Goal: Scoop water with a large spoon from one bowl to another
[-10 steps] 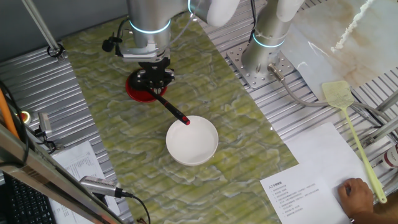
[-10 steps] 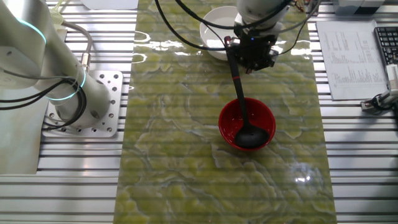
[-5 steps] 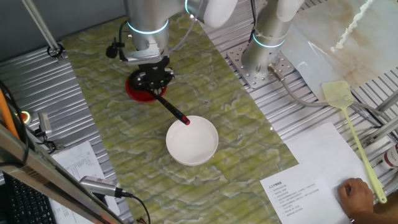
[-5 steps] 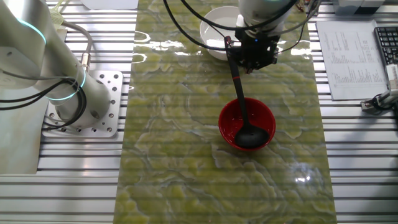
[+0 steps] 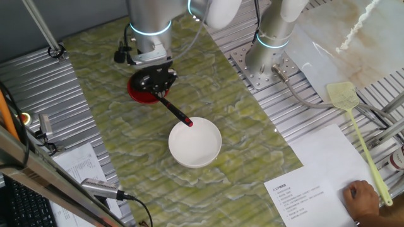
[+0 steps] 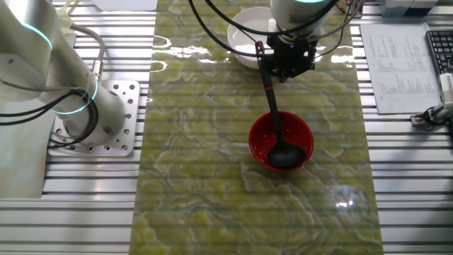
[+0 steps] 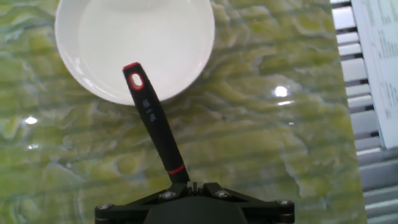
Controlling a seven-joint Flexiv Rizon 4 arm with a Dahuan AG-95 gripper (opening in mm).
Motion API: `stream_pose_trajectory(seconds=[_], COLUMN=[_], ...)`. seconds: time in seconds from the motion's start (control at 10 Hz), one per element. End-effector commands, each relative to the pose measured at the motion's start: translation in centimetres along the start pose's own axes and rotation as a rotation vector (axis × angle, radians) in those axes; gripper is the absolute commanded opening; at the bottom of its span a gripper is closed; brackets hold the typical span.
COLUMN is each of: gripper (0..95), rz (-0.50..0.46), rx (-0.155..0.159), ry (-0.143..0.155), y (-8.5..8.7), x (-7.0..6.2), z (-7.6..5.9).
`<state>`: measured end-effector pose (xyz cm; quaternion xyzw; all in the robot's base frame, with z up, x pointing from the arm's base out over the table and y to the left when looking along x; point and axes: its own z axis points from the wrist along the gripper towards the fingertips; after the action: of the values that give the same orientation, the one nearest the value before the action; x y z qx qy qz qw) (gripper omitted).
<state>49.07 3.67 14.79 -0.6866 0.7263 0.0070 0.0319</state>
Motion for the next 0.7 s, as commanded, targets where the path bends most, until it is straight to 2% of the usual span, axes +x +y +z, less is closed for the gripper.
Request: stream_pose_trajectory(seconds=[0.1,0.2,0.3,0.5,0.6,0.7], gripper=[0.0,0.0,0.0,0.0,0.0,0.0], rz=[-0.017,-0.017,-0.030,-0.081,-0.090,-0.105], rx=[-0.002,-0.010,-0.031,-0.071,-0.081,-0.081], ry=[-0.005,0.000,0.010,0.014,0.017,0.034], y=[-0.2,-0.2,-0.4,-1.0,-1.3,-1.7], x=[-0.2,-0.2,-0.4,-1.2,-1.5,-1.8], z=[0.7,0.7,0.7,0.7,0.6,0.5])
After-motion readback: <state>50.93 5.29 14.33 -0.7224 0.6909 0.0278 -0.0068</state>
